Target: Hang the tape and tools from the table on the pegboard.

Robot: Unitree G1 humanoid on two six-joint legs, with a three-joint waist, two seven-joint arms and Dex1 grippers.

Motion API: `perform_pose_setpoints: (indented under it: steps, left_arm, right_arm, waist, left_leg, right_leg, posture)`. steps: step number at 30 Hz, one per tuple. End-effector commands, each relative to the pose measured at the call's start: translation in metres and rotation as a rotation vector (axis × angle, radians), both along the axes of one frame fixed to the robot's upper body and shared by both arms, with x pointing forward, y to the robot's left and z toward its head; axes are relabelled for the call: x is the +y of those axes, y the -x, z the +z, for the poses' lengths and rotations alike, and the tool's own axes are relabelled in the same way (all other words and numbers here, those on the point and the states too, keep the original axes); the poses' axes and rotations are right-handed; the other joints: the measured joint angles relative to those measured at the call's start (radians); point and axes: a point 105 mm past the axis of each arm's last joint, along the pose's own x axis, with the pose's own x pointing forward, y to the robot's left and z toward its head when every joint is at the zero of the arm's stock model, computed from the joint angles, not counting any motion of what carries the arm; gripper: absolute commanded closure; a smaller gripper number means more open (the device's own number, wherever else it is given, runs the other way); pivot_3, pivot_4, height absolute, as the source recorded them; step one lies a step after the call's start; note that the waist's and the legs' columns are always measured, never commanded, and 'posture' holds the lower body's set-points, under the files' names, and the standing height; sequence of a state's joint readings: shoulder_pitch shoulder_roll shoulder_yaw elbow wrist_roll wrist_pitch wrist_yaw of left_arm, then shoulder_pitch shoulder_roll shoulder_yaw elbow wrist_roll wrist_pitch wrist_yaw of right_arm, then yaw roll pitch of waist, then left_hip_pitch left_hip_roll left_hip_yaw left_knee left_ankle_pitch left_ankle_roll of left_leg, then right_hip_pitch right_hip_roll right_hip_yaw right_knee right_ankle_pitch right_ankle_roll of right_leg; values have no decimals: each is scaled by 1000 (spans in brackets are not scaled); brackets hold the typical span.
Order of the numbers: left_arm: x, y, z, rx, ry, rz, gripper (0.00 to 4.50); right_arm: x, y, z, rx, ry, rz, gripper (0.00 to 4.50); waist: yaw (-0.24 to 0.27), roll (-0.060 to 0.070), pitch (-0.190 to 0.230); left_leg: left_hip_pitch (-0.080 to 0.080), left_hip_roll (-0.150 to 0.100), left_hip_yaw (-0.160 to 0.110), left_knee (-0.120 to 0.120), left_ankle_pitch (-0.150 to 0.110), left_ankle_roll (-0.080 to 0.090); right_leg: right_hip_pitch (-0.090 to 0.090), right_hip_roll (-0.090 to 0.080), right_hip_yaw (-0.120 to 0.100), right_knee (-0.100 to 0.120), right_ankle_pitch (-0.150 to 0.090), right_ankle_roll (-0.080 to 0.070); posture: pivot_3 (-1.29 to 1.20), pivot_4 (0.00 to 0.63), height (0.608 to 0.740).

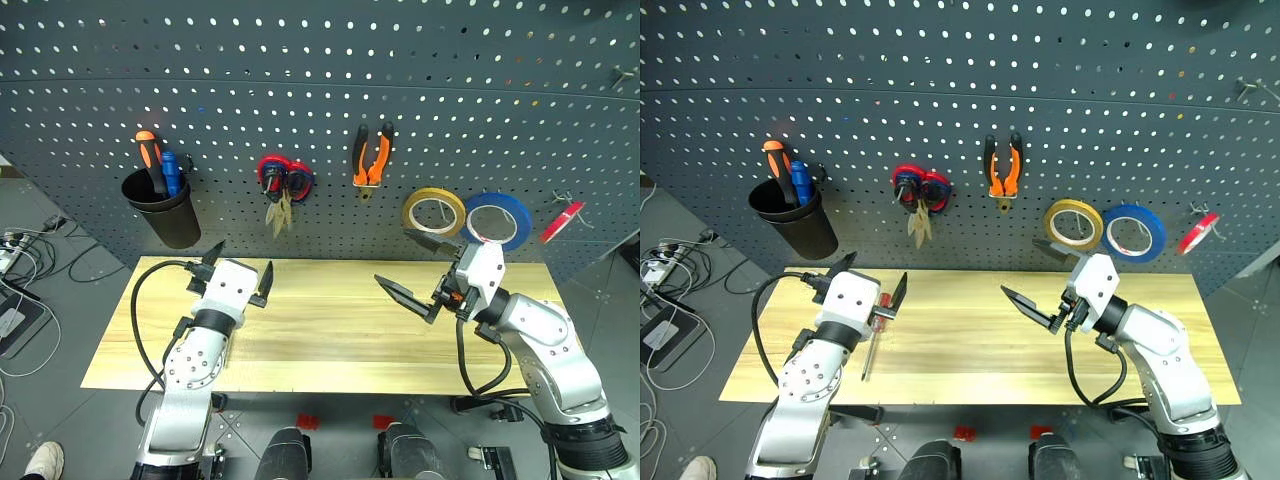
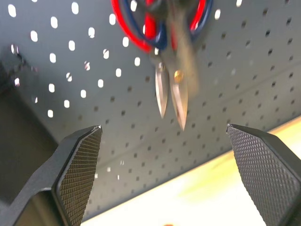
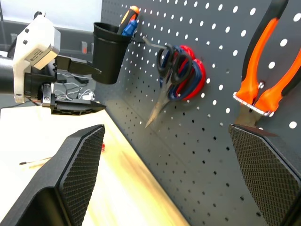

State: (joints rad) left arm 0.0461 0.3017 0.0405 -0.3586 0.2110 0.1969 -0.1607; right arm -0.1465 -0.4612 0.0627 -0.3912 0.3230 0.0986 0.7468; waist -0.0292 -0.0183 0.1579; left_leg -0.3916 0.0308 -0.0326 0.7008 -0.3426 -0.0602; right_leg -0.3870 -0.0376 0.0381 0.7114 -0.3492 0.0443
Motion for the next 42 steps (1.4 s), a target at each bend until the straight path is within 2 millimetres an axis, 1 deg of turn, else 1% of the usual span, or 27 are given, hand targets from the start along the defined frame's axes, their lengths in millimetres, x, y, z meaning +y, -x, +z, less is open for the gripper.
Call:
perform_pose_setpoints:
  steps: [1,4,5,6,7,8,9,10,14,17,19,21,24,27,29,31,33,37,40,42]
  left_arm:
    - [20,3,-11,59,43,86,20]
    - [33,3,-23,129,62,123,20]
    - [37,1,-29,165,62,129,20]
    - [41,-1,-35,207,75,132,20]
    - [45,-3,-39,233,86,144,20]
    - [49,-5,-41,254,94,156,20]
    - [52,-7,-43,278,105,162,20]
    - [54,-10,-43,293,115,165,20]
    - [60,-32,-35,353,124,140,20]
    - [63,-48,-33,410,128,138,20]
    - [65,-57,-33,446,111,136,20]
    - [66,-63,-35,480,123,143,20]
    - [66,-65,-39,529,184,167,20]
    - [63,-61,-43,576,266,193,20]
    - [60,-59,-46,609,324,199,20]
    - [62,-58,-51,638,374,219,20]
    - [61,-58,-54,657,387,210,20]
    - [62,-63,-54,659,361,206,20]
    - [67,-64,-52,654,350,223,591]
    - [67,-65,-52,655,347,222,1207]
  right_arm:
    - [10,13,12,-37,-11,74,0]
    - [19,18,8,-22,12,131,0]
    - [25,20,4,-8,30,158,0]
    - [31,18,-4,-3,88,166,0]
    - [35,15,-9,-1,126,164,0]
    - [38,12,-12,17,135,156,0]
    - [40,7,-13,44,131,132,0]
    - [43,6,-10,58,115,131,0]
    - [57,1,-4,68,140,145,0]
    - [62,-6,1,83,137,130,0]
    - [64,-9,6,82,132,124,0]
    - [67,-12,10,78,129,120,0]
    - [72,-13,16,75,125,122,0]
    - [75,-14,19,72,124,127,0]
    - [75,-14,20,73,125,126,0]
    - [75,-14,21,75,124,127,0]
    - [74,-13,20,87,125,127,0]
    - [70,-12,14,113,136,125,0]
    - [69,-13,13,121,135,123,0]
    - [69,-14,13,123,131,121,0]
  waist:
    - [0,0,2]
    - [0,0,7]
    - [1,-1,11]
    - [1,-1,21]
    - [1,0,31]
    - [1,1,38]
    - [1,1,47]
    - [2,1,57]
    - [3,1,103]
    - [-1,2,135]
    - [-5,1,151]
    - [-7,1,169]
    - [-11,-1,186]
    - [-18,-1,197]
    - [-19,-1,204]
    - [-20,-1,210]
    - [-20,-2,216]
    - [-18,-2,228]
    - [-18,-1,233]
    - [-19,-1,236]
  left_leg:
    - [0,0,0,0,0,0]
    - [1,0,0,0,0,1]
    - [2,0,-1,0,0,1]
    - [3,0,-1,0,0,1]
    - [8,0,-2,0,-1,1]
    - [11,0,-2,0,-1,3]
    - [10,0,-3,0,-2,5]
    - [11,-1,-5,0,-1,6]
    - [9,-1,-8,5,1,4]
    - [8,-2,-10,10,-1,6]
    - [7,-3,-11,10,-1,7]
    - [6,-3,-12,12,-1,7]
    - [5,-3,-12,13,-1,7]
    - [-5,-3,-12,16,-1,7]
    - [-6,-3,-12,17,-1,7]
    - [-7,-2,-12,17,-1,7]
    - [-7,-2,-12,17,-1,6]
    - [-7,-2,-12,17,-1,6]
    - [-7,-3,-12,17,-1,6]
    - [-7,-2,-11,17,-1,6]
  right_leg:
    - [0,0,0,0,0,0]
    - [1,0,0,-1,0,0]
    - [2,0,0,0,0,0]
    - [3,0,0,-1,0,0]
    - [8,0,0,-2,0,0]
    - [14,0,0,-6,-1,-2]
    - [15,1,-1,-12,-1,-2]
    - [17,1,-1,-12,-1,-2]
    - [15,1,-3,-7,-1,-2]
    - [14,1,-3,2,-1,-2]
    - [13,1,-3,2,-1,-2]
    - [12,2,-3,3,-1,-2]
    - [8,2,-3,4,-1,-2]
    - [-1,2,-3,8,-1,-2]
    - [-2,2,-4,9,-1,-2]
    - [-2,2,-4,8,-1,-2]
    - [-2,2,-4,8,-1,-2]
    - [-2,1,-4,8,-1,-2]
    - [-2,1,-4,8,-1,-2]
    - [-2,1,-4,7,-1,-2]
  posture:
    - [13,206,740]
    - [12,235,740]
    - [13,251,740]
    - [15,259,740]
    - [17,266,740]
    - [17,288,740]
    - [17,297,740]
    - [14,310,740]
    - [-3,362,740]
    - [-14,386,740]
    - [-26,408,740]
    - [-33,417,740]
    - [-43,425,740]
    - [-49,437,740]
    - [-50,443,740]
    - [-53,449,740]
    - [-50,456,740]
    - [-46,466,740]
    - [-43,470,740]
    - [-41,472,740]
